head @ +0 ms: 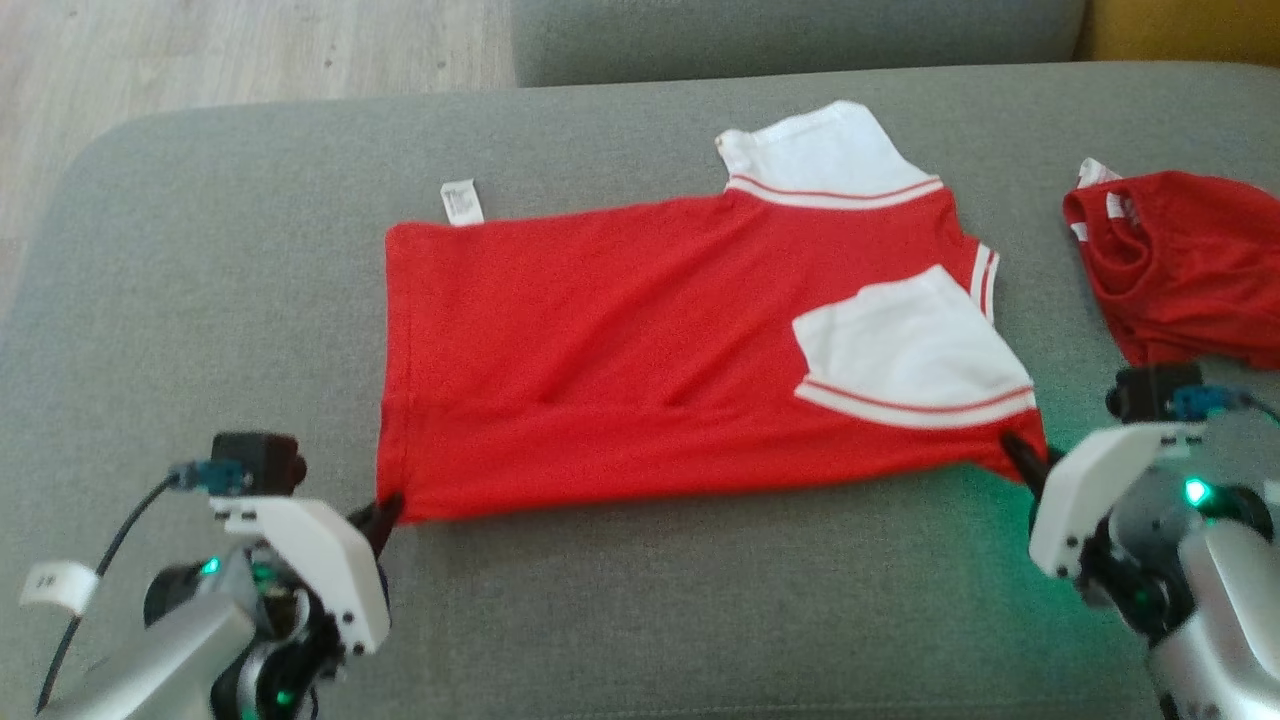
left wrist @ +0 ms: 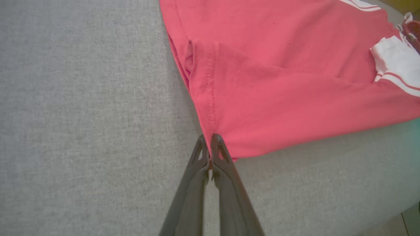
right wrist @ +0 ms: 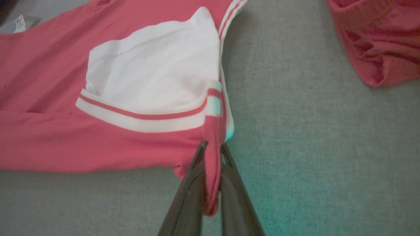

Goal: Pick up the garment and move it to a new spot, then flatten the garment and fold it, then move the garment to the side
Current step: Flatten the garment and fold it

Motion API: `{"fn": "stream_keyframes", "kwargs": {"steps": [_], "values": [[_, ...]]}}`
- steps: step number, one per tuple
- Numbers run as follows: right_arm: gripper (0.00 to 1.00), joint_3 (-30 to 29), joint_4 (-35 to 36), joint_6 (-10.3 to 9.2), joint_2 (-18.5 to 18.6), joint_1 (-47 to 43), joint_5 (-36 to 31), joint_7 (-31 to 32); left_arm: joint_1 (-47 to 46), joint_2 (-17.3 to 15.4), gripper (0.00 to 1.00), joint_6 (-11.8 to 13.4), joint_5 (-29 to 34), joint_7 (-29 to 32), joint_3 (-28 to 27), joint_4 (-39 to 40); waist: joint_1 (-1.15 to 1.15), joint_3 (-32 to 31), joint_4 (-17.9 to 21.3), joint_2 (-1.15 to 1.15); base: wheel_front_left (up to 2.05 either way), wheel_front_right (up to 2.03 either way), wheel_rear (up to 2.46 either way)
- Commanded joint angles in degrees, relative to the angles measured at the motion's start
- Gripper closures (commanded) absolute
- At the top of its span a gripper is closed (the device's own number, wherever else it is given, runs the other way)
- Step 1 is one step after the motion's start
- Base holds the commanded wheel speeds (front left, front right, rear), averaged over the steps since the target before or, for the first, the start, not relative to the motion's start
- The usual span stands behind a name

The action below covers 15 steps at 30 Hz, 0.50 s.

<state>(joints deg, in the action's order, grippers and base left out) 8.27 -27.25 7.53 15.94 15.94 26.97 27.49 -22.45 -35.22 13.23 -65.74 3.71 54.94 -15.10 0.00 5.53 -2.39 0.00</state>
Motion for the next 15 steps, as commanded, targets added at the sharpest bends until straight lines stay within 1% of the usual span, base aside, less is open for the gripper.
{"fn": "stream_keyframes", "kwargs": {"steps": [1,5,8,12,15], "values": [[1.0,0.5,3.4,-0.04,1.9,-0.8,0.5,0.8,-0.8,-3.4,1.0,0.7,-0.5,0.0,-2.5,2.4,0.0,-0.4,0.1,0.0,0.0,0.0,0.0],[1.0,-0.2,8.6,-0.04,2.4,-5.6,1.0,4.1,2.0,-6.0,1.0,2.1,-1.2,1.2,-2.1,6.4,0.0,-0.7,0.4,0.0,0.0,0.0,0.0],[1.0,-1.5,12.5,-0.04,1.7,-9.5,0.8,6.6,3.9,-7.8,1.0,3.0,-1.5,2.3,-1.4,8.7,0.0,-1.1,0.6,0.0,0.0,0.0,0.0],[1.0,-3.4,16.9,-0.04,0.1,-14.4,-0.3,10.0,6.2,-8.9,1.0,3.9,-2.4,3.2,-0.8,10.4,0.0,-1.6,0.6,0.0,0.0,0.0,0.0],[1.0,-4.7,19.7,-0.04,-0.9,-16.4,-1.1,12.3,7.2,-9.4,1.0,4.2,-2.9,3.9,-0.5,10.8,0.0,-1.7,0.8,0.0,0.0,0.0,0.0]]}}
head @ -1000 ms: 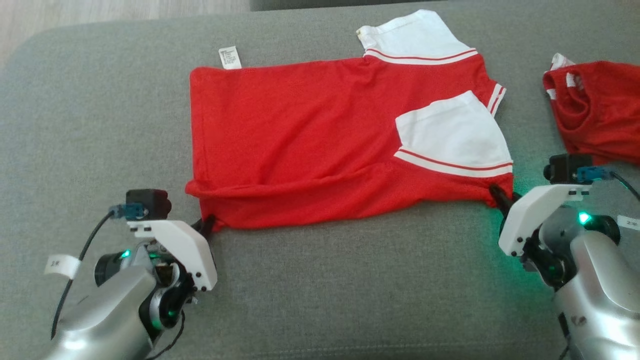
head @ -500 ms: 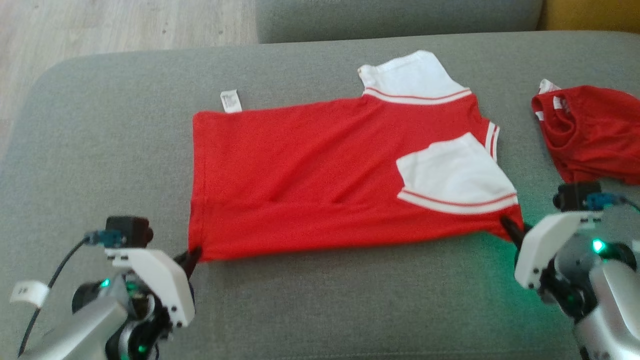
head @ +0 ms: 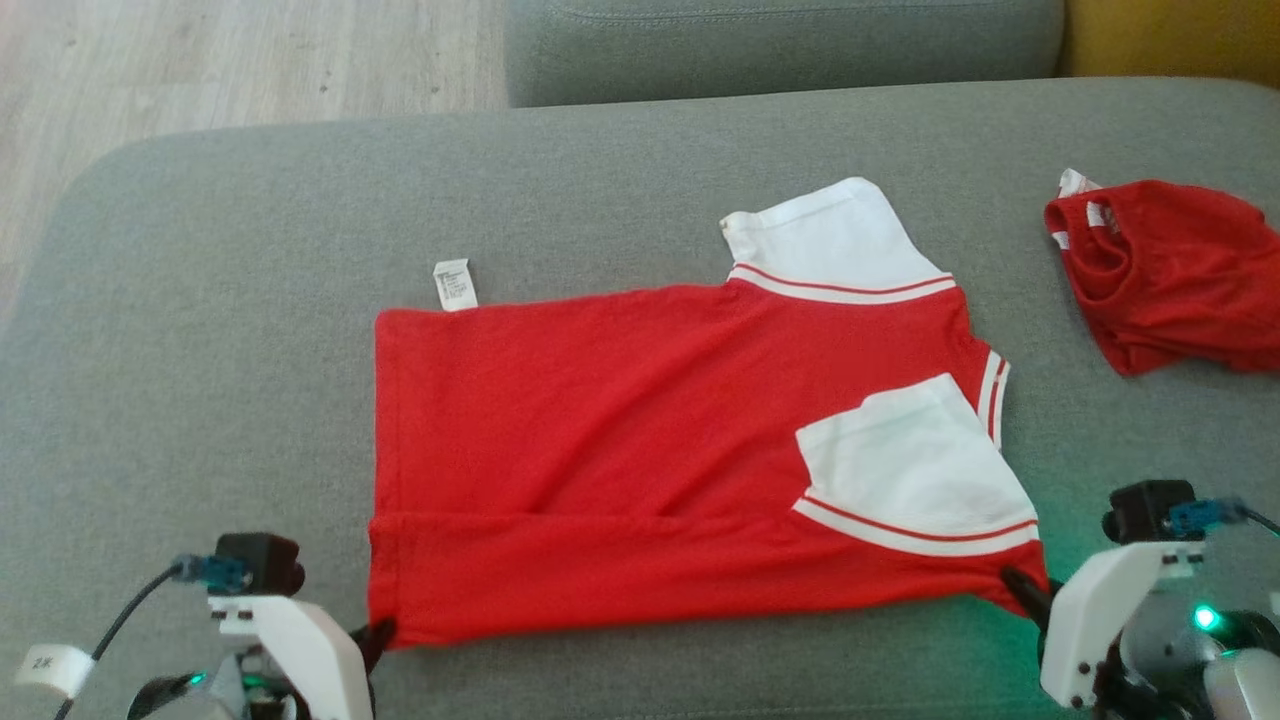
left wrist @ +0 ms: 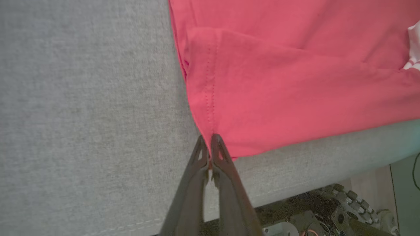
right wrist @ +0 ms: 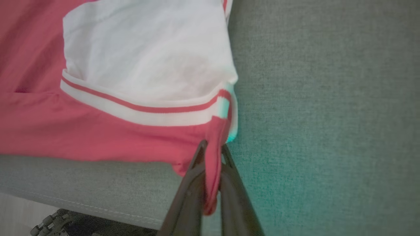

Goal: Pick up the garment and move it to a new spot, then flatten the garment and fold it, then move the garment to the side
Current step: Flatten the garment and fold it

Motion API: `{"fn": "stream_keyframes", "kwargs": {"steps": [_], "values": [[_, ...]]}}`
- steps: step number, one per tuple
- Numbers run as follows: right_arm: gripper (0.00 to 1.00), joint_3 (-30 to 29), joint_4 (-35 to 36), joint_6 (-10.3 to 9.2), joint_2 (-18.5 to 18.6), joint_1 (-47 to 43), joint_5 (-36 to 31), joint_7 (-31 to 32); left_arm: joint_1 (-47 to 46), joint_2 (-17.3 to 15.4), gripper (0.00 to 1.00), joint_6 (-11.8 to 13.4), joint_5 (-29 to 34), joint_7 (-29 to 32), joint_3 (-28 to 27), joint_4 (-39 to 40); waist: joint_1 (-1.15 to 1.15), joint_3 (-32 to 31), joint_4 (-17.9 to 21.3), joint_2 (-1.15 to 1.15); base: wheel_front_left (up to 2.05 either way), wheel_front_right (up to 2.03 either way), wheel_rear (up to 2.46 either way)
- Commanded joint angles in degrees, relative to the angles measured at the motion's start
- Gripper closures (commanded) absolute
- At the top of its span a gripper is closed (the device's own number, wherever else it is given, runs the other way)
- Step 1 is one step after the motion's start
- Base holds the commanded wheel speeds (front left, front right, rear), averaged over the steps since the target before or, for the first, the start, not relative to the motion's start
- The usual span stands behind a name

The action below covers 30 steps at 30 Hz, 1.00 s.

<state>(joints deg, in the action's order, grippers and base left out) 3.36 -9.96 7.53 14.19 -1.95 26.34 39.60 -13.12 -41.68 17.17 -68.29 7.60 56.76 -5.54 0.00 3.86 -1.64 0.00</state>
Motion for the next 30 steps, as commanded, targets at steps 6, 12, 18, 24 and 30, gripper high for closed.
{"fn": "stream_keyframes", "kwargs": {"steps": [6,12,18,24,30], "values": [[0.0,-2.1,7.7,-0.04,-1.1,1.2,-2.1,2.0,-2.8,-3.4,0.0,0.3,-0.5,0.8,-2.5,2.3,0.0,-0.2,0.1,0.0,0.0,0.0,0.0],[0.0,-3.0,12.8,-0.04,-1.6,6.0,-2.7,-0.6,-7.6,-5.9,0.0,0.5,2.1,1.9,-3.5,3.9,0.0,0.6,-0.1,0.0,0.0,0.0,0.0],[0.0,-4.7,9.4,-0.04,-3.1,20.4,-3.9,-7.0,-20.3,-5.4,0.0,-4.3,4.0,6.3,-5.8,1.3,0.0,6.0,-1.6,0.0,0.0,0.0,0.0],[0.0,-2.4,-2.2,-0.04,-1.7,35.0,-4.1,-8.3,-32.1,-1.3,0.0,-12.7,6.0,11.6,-4.4,-8.4,0.0,12.1,-2.8,0.0,0.0,0.0,0.0],[0.0,3.3,-16.9,-0.04,1.7,48.4,-3.9,-9.7,-40.9,4.1,0.0,-18.5,7.2,14.1,-3.5,-18.4,0.0,17.6,-4.4,0.0,0.0,0.0,0.0]]}}
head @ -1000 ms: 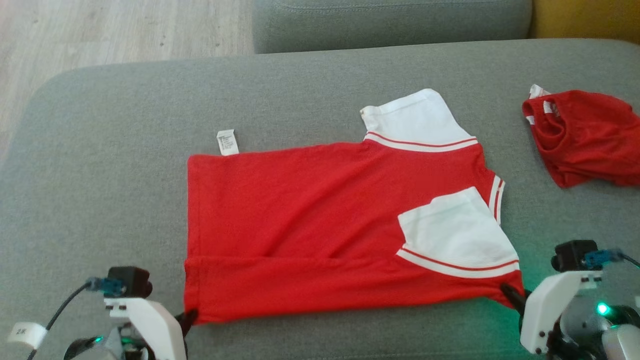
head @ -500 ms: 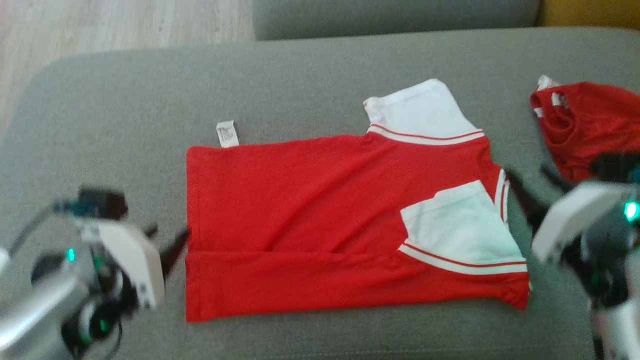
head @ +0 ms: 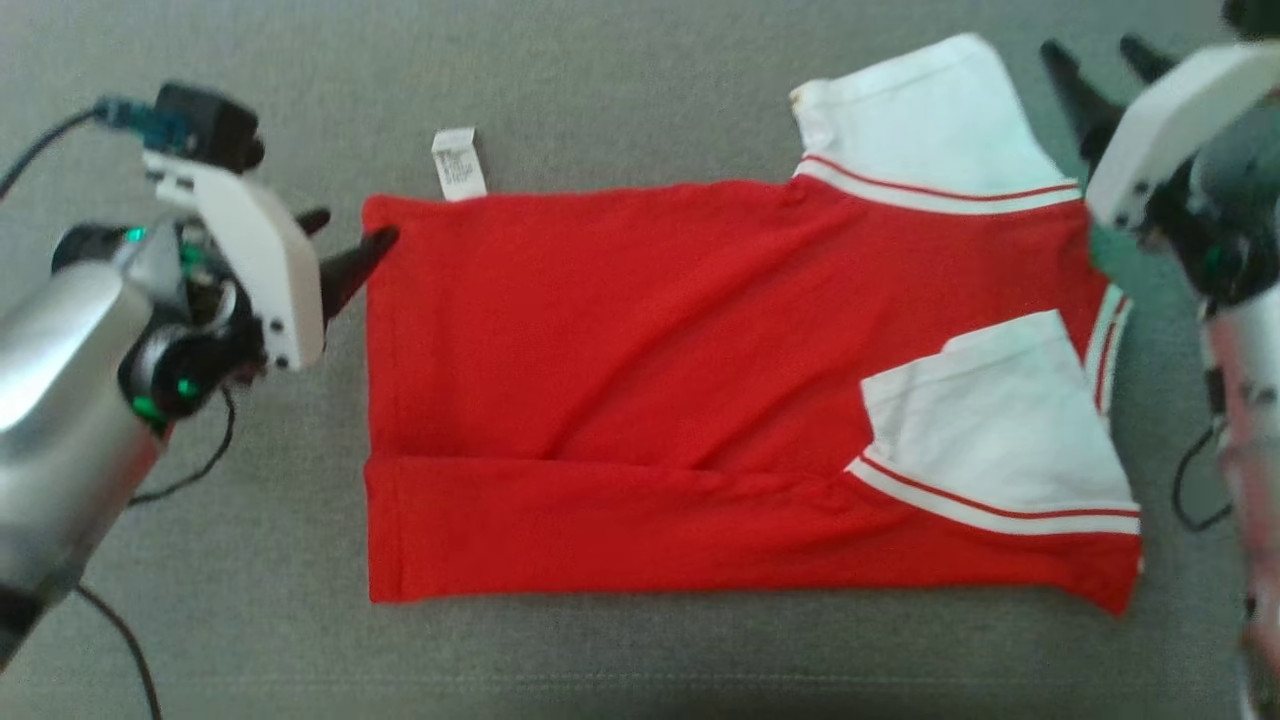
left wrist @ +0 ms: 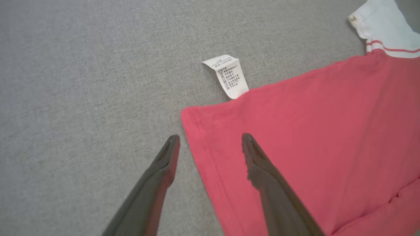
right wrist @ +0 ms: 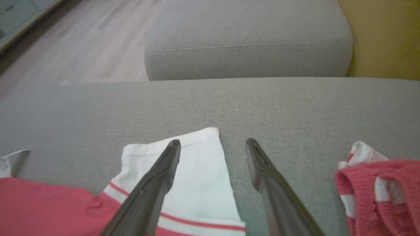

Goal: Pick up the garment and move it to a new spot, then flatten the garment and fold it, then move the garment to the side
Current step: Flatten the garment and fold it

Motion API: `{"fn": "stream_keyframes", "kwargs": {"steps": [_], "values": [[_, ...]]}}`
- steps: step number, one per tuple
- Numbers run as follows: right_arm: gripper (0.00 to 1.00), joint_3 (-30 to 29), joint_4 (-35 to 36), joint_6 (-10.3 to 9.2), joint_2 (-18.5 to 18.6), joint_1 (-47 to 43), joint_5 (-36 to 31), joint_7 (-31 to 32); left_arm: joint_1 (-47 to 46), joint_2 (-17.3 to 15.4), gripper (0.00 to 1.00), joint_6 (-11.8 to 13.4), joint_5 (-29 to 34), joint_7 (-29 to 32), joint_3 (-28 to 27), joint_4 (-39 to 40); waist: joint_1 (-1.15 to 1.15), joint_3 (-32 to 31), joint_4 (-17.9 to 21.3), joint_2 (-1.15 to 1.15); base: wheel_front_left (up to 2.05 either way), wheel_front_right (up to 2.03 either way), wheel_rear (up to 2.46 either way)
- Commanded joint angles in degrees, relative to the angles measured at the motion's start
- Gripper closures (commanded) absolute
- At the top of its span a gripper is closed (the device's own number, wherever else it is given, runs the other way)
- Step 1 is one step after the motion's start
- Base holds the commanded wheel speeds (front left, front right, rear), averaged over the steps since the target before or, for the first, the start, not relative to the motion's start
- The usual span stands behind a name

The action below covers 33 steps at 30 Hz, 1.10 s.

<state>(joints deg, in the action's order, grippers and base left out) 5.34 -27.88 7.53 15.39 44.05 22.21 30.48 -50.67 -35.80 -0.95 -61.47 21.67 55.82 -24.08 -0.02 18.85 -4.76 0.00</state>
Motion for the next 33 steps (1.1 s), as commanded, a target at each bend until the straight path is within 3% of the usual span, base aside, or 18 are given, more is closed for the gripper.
{"fn": "stream_keyframes", "kwargs": {"steps": [1,7,13,20,27,28,29,30,33], "values": [[0.0,2.4,-1.2,-0.04,0.9,4.4,0.5,-0.9,-4.4,-0.9,0.0,-1.0,0.5,0.2,-2.4,-1.2,0.02,3.3,-1.6,0.0,0.0,0.0,0.0],[0.0,7.2,-14.6,-0.04,2.2,13.8,2.1,-0.6,-8.9,3.8,0.0,-4.1,0.4,0.9,-1.5,-8.0,0.02,6.2,-3.7,0.0,0.0,0.0,0.0],[0.0,10.7,-23.4,-0.04,1.8,18.9,3.6,-1.5,-11.1,6.2,0.0,-5.7,0.3,1.1,-0.2,-11.7,0.02,7.0,-4.9,0.0,0.0,0.0,0.0],[0.0,11.8,-31.6,-0.04,1.8,23.0,4.1,-1.7,-12.7,7.2,0.0,-6.4,-1.2,1.9,1.2,-12.8,0.02,8.4,-5.4,0.0,0.0,0.0,0.0],[0.0,15.4,-33.0,-0.04,0.4,23.7,6.7,-0.2,-13.1,6.4,0.0,-6.5,-2.6,3.6,3.1,-12.5,0.02,8.9,-4.7,0.0,0.0,0.0,0.0],[0.1,16.2,-32.7,-0.04,0.3,23.7,7.3,-0.1,-13.2,6.3,0.0,-6.5,-3.0,3.5,3.2,-12.6,0.02,9.0,-4.5,0.0,0.0,0.0,0.0],[0.25,17.0,-32.4,-0.04,0.1,23.6,8.0,0.1,-13.2,6.2,0.0,-6.5,-3.3,3.5,3.4,-12.5,0.02,9.0,-4.3,0.0,0.0,0.0,0.0],[0.47,17.9,-31.9,-0.04,0.0,23.5,8.8,0.1,-13.4,6.1,0.0,-6.5,-3.6,3.3,3.5,-12.5,0.02,9.1,-4.2,0.0,0.0,0.0,0.0],[0.89,20.0,-31.0,-0.04,0.5,23.5,10.6,-0.3,-14.0,5.9,0.0,-6.5,-4.0,2.8,3.9,-12.9,0.02,9.5,-3.8,0.0,0.0,0.0,0.0]]}}
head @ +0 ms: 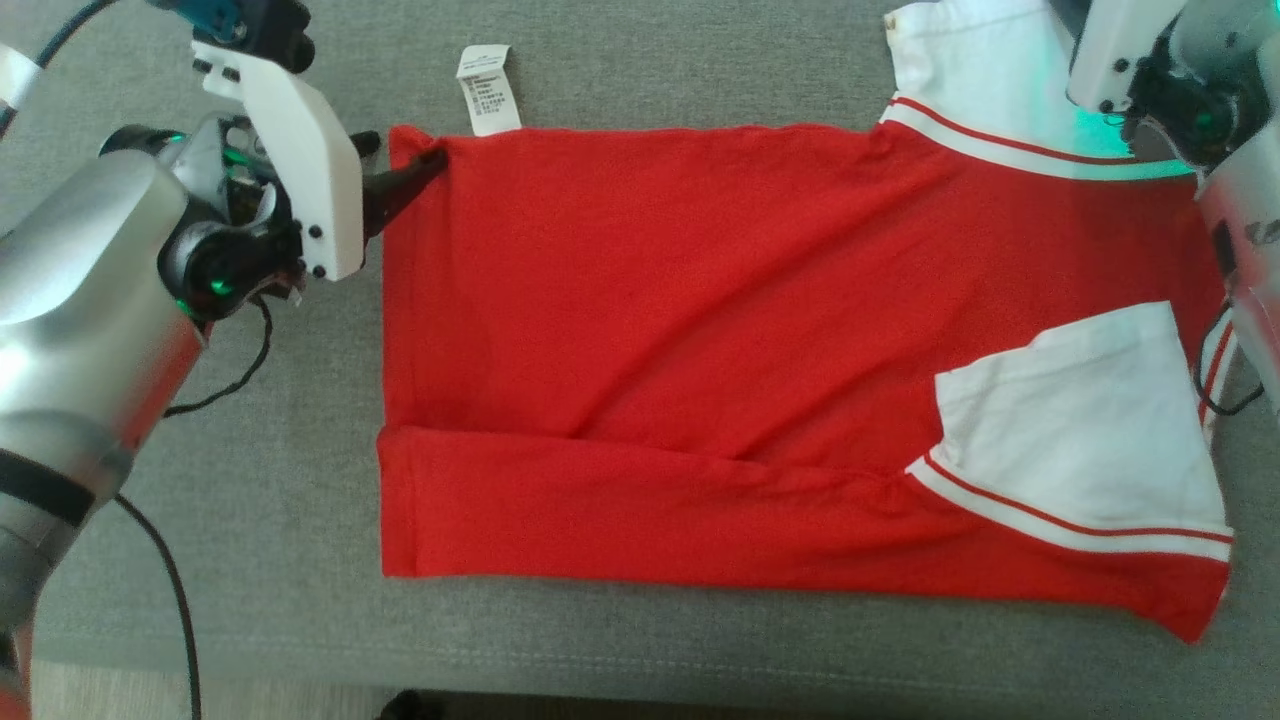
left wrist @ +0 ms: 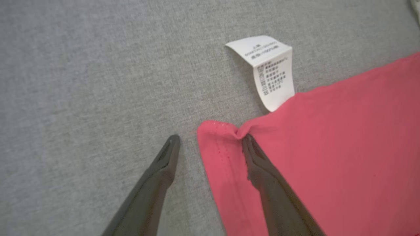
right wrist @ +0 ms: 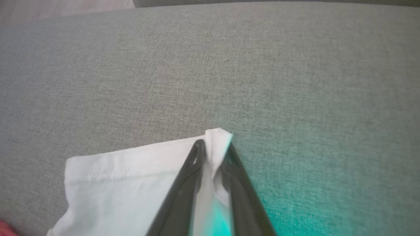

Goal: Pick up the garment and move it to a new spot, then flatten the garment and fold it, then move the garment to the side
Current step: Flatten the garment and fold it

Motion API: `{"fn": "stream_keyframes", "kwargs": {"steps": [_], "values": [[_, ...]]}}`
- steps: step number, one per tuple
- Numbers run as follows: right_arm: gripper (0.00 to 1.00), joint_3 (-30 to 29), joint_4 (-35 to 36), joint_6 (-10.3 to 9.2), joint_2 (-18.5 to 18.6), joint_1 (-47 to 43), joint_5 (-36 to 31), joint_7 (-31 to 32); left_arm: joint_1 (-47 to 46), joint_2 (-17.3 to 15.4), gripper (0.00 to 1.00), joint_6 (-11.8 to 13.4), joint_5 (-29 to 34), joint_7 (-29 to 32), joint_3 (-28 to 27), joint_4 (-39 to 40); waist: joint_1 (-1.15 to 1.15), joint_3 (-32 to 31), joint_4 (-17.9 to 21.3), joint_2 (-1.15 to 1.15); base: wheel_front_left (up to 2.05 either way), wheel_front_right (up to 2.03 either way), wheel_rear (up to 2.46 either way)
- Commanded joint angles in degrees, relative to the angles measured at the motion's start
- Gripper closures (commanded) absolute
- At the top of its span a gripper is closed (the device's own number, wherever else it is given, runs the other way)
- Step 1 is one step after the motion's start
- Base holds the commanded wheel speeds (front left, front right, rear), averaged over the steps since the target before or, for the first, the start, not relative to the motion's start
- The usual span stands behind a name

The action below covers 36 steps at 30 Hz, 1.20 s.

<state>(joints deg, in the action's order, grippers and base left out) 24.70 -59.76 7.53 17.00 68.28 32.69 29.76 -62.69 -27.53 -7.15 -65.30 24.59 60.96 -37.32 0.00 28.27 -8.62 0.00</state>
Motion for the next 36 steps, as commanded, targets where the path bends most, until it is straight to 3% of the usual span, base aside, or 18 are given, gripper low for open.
{"fn": "stream_keyframes", "kwargs": {"steps": [1,2,3,4,16,26,36], "values": [[1.0,1.3,1.0,-0.04,-1.0,-0.7,0.6,0.3,-2.1,-2.4,0.02,-0.3,-0.5,0.0,-1.0,0.2,0.0,0.1,0.1,0.0,0.0,0.0,0.0],[1.0,1.8,1.1,-0.04,-0.9,-0.7,1.2,0.1,-2.3,-2.4,0.42,-0.3,-0.8,0.1,-0.8,0.2,0.0,0.1,0.2,0.0,0.0,0.0,0.0],[1.0,2.4,1.2,-0.04,-0.8,-0.6,1.7,-0.2,-2.4,-2.5,0.77,-0.3,-1.0,0.1,-0.6,0.1,0.0,0.2,0.3,0.0,0.0,0.0,0.0],[1.0,3.0,1.4,-0.04,-0.6,-0.6,2.1,-0.9,-2.6,-2.6,1.0,-0.3,-1.1,0.0,-0.4,0.0,0.0,0.1,0.4,0.0,0.0,0.0,0.0],[1.0,6.3,-0.9,-0.04,1.1,0.1,4.9,-14.6,-2.0,-4.4,1.0,-0.3,-3.0,-2.6,1.6,-2.4,0.0,-3.9,1.8,0.0,0.0,0.0,0.0],[1.0,11.8,0.5,-0.04,1.3,-2.5,9.9,-15.6,-0.8,-4.8,1.0,-0.3,-5.2,-3.0,3.2,-2.7,0.0,-7.5,3.0,0.0,0.0,0.0,0.0],[1.0,19.2,5.8,-0.04,5.8,-7.2,14.4,-13.4,2.6,-7.5,1.0,-0.3,-7.2,-1.9,5.4,-1.7,0.0,-13.2,4.7,0.0,0.0,0.0,0.0]]}}
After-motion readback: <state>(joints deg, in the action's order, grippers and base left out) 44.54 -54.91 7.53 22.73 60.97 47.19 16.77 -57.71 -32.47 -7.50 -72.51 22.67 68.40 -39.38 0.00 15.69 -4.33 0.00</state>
